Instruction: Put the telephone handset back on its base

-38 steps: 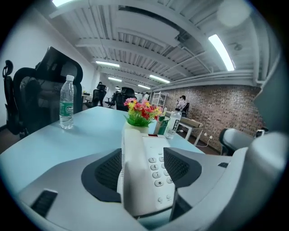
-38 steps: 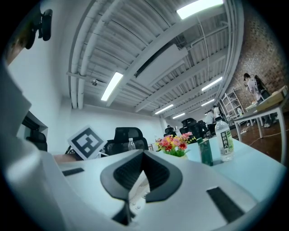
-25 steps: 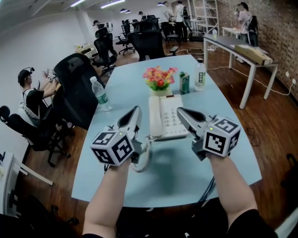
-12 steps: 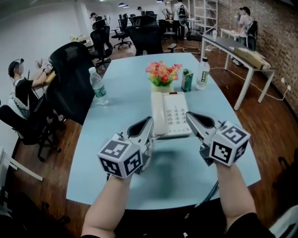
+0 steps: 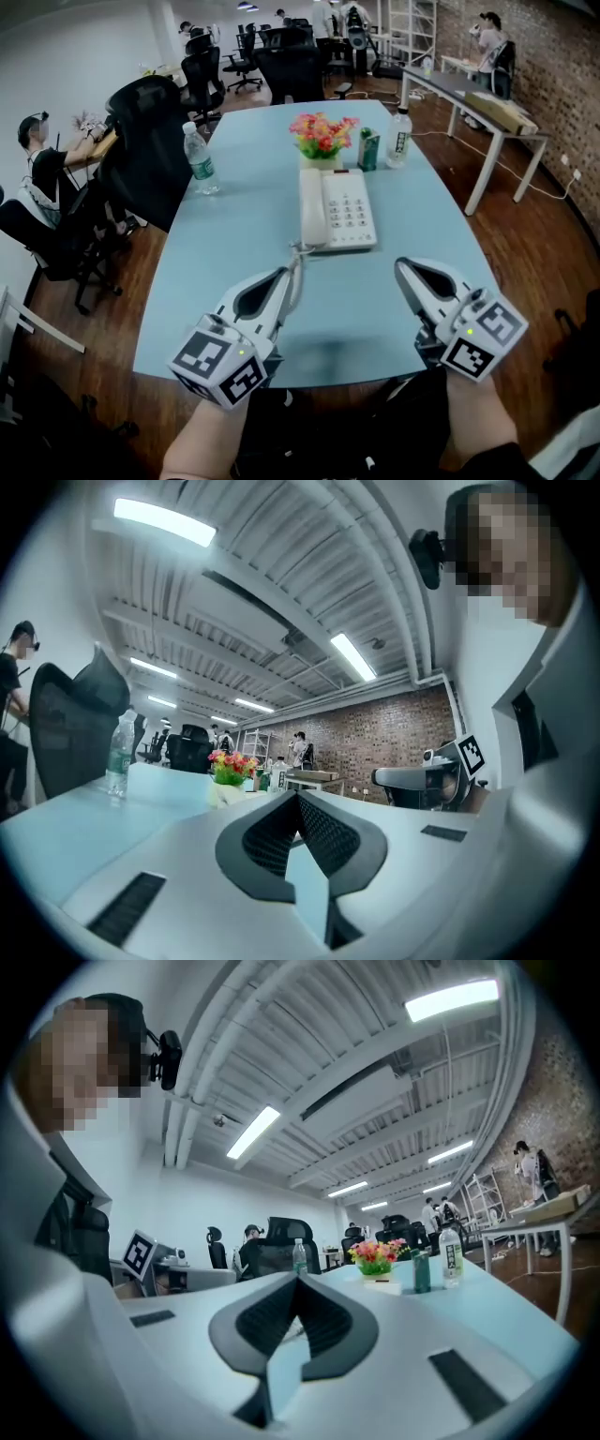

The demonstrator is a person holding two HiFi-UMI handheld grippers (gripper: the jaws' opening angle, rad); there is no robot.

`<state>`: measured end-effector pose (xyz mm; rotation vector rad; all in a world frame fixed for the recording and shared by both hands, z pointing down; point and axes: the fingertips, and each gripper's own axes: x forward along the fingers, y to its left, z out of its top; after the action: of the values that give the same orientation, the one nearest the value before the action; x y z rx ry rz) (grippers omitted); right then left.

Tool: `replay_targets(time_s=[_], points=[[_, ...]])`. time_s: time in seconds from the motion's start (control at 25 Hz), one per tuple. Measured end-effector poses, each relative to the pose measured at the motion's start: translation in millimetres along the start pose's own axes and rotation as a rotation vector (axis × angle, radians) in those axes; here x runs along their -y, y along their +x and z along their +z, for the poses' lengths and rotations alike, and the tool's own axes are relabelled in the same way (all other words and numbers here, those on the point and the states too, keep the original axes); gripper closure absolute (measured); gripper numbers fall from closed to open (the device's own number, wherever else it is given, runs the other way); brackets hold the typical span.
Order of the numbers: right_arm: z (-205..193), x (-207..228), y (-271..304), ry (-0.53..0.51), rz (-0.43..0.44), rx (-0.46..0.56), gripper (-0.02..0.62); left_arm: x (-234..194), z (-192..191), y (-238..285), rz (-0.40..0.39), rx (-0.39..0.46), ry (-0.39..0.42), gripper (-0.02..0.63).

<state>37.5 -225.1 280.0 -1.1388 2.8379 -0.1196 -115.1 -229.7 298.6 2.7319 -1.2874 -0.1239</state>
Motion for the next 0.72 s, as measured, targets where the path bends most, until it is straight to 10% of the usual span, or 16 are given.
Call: replay_targets(time_s=[0.72], points=[[-40.1,-34.6,-66.8,0.048,-0.059,-0.065,0.580,55.7,-11.6,-60.4,0.008,-0.007,-0.009,0.598]])
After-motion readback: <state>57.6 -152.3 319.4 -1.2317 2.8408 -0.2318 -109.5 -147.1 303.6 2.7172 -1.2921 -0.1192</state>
